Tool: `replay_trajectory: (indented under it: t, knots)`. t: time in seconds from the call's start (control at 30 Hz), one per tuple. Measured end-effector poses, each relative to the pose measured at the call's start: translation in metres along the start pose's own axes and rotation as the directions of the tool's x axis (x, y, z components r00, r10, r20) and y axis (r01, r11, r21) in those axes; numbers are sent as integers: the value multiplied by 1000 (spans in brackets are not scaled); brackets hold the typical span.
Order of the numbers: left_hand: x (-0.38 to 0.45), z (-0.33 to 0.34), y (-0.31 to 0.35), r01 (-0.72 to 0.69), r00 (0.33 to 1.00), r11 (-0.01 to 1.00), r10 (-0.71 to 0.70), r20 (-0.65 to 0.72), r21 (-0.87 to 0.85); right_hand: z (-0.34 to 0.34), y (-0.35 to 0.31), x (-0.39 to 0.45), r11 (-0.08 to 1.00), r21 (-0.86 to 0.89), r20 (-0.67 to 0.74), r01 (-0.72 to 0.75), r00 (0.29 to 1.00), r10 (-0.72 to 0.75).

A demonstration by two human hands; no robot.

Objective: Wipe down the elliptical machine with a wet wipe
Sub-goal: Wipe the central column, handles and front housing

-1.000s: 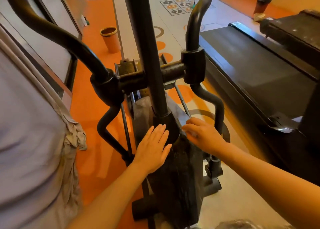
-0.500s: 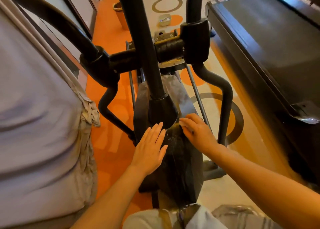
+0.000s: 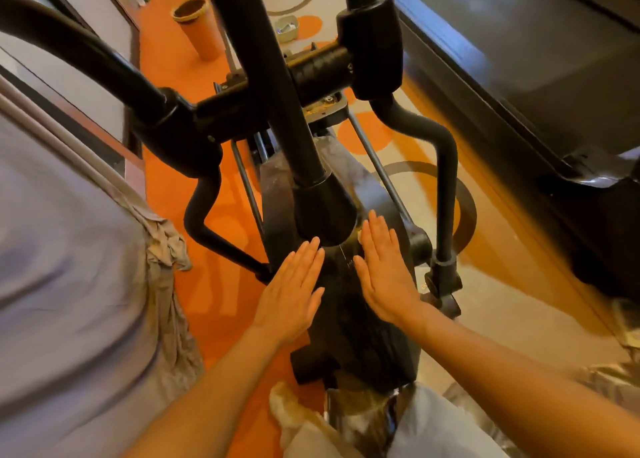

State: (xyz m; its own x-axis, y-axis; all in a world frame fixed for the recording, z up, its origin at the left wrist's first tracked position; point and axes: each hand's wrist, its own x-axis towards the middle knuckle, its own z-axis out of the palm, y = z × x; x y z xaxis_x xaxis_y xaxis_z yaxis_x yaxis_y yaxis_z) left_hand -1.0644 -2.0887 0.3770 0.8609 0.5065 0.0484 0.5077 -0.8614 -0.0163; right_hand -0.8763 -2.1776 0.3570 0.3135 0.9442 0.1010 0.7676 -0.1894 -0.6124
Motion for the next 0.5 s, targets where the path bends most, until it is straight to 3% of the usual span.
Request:
replay_trajectory:
  t: [0.17, 0.27, 0.4, 0.5]
  knots:
    - [2, 7, -27, -179, 984, 983, 178, -19, -40, 29, -32, -17, 987, -130, -25, 98, 994, -102]
    - [0, 11, -41, -267, 964, 962, 265, -38, -60, 42, -42, -22, 987, -149, -81, 52, 995, -65]
    - [4, 14, -58, -388, 920, 921, 386, -72, -23, 49, -42, -12, 987, -143, -286, -77, 958, 33]
    - [6, 15, -69, -446, 894, 894, 442, -68, -49, 61, -52, -11, 986, -97, -481, -132, 874, 70]
